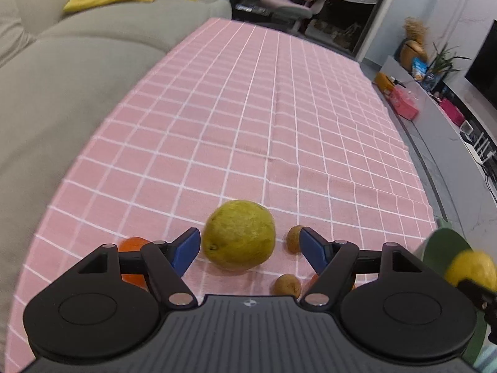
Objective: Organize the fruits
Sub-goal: 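Carry the pear into the colander with the right gripper while left grasps the second pear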
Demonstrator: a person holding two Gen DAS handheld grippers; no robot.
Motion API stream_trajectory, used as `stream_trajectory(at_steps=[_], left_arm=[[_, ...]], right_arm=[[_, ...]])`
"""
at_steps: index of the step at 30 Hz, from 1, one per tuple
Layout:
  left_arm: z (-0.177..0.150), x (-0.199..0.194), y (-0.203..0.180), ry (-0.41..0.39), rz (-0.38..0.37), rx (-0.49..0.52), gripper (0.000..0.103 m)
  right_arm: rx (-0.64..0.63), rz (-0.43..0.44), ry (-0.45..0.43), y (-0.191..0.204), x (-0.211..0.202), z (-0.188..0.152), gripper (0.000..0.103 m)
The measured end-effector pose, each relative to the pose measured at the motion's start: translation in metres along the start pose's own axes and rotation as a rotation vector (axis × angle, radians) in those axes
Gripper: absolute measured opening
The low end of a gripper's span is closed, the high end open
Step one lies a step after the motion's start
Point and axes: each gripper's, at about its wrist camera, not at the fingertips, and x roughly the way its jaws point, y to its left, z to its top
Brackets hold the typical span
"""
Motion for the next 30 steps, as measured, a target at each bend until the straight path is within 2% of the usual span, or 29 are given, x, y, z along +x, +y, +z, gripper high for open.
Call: stream_trajectory(at_steps=[3, 7, 12, 16, 21, 24, 30], left_arm=[[0.002, 0.012, -0.002, 0.012, 0.037, -0.02, 0.086], [0.003, 0.024, -0.006, 0.051, 0.102, 0.012, 0.085], [0.002, 0.033, -0.005, 0.067, 0.107, 0.017, 0.08], [0.002, 0.036, -0.008, 0.064, 0.102, 0.022, 0.08], [0.002, 0.039, -0.008, 0.057, 0.089, 0.023, 0.08], [-0.001, 0.041, -0.005, 0.053, 0.062, 0.009, 0.076], [-0.004, 0.038, -0.004, 0.046, 0.062, -0.019, 0.075]], right_arm=[[0.094, -0.026, 0.065, -0.026, 0.017, -0.008, 0.058], [0.126, -0.03, 0.127, -0.038, 0.042, -0.013, 0.058], [0.137, -0.021, 0.157, -0.045, 0.063, -0.022, 0.058], [0.135, -0.009, 0.167, -0.048, 0.069, -0.024, 0.058], [0.137, 0.0, 0.167, -0.051, 0.067, -0.028, 0.059], [0.14, 0.002, 0.171, -0.051, 0.066, -0.029, 0.059], [0.126, 0.002, 0.17, -0.051, 0.065, -0.03, 0.06]])
